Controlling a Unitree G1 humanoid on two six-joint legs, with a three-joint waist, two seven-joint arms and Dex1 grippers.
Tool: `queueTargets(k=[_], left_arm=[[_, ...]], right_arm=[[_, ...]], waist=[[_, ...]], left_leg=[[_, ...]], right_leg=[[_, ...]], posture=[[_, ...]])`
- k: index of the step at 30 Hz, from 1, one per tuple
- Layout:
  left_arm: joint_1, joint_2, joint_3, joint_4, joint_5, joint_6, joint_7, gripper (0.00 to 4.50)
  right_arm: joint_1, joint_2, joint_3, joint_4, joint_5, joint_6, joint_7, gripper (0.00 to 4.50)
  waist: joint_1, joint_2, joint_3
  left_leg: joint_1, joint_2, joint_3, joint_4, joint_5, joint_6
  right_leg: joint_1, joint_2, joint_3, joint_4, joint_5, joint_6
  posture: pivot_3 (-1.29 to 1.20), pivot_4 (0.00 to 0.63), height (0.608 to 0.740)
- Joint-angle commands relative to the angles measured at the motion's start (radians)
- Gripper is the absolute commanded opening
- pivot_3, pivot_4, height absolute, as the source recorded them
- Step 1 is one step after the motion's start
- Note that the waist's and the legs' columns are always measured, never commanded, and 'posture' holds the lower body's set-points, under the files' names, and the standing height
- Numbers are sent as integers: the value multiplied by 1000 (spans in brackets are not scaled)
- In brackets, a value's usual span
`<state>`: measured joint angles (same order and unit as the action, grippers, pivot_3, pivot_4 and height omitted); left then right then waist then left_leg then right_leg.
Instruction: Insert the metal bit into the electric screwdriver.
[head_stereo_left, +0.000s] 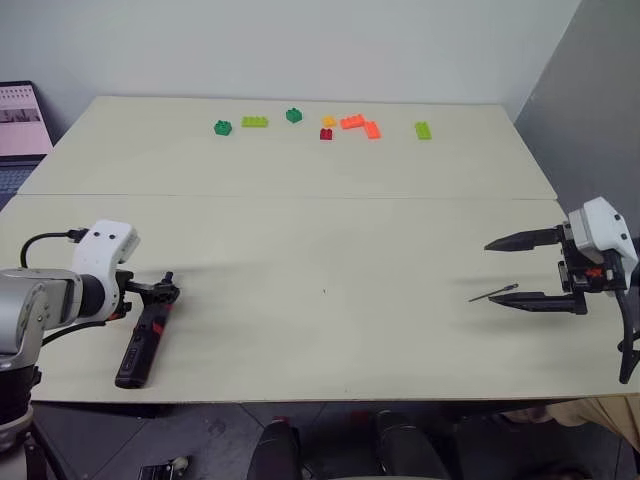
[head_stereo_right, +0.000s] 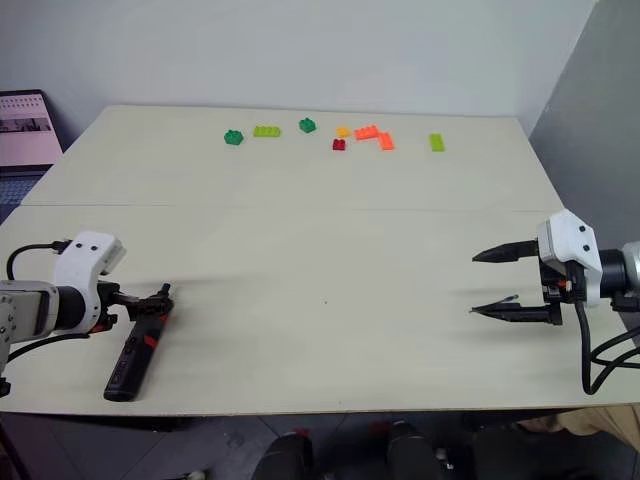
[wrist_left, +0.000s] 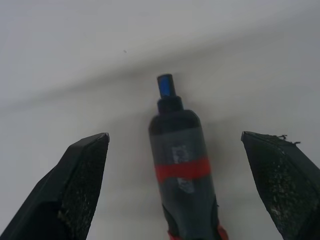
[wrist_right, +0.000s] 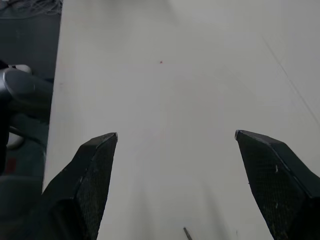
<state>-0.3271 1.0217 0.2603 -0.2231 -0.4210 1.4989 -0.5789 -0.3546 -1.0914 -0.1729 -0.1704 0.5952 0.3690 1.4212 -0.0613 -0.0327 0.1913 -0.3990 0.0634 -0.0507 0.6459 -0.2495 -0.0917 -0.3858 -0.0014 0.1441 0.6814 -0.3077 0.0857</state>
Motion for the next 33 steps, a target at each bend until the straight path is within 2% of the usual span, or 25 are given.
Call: queueTargets(k=[1,18,33], left_arm=[[-20,28,-16,27,6,4,7,4426],[-133,33,-110,170,5,22,18,4426],[-351,-67,-200,402,24,114,90,4426]], right_arm=[[-84,18,-16,-41,84,59,-7,3963],[-142,61,-19,-92,147,131,-22,3963],[-126,76,6,-106,122,117,-19,3963]], waist=[[0,0,0],[4,0,0],[4,0,0]], left_leg=[[0,0,0,0,0,0],[-1,0,-1,0,0,0],[-1,-1,-1,0,0,0]], right_leg=[[0,0,0,0,0,0],[0,0,-1,0,0,0],[0,0,-2,0,0,0]], posture=[[0,150,740],[0,150,740],[0,150,740]])
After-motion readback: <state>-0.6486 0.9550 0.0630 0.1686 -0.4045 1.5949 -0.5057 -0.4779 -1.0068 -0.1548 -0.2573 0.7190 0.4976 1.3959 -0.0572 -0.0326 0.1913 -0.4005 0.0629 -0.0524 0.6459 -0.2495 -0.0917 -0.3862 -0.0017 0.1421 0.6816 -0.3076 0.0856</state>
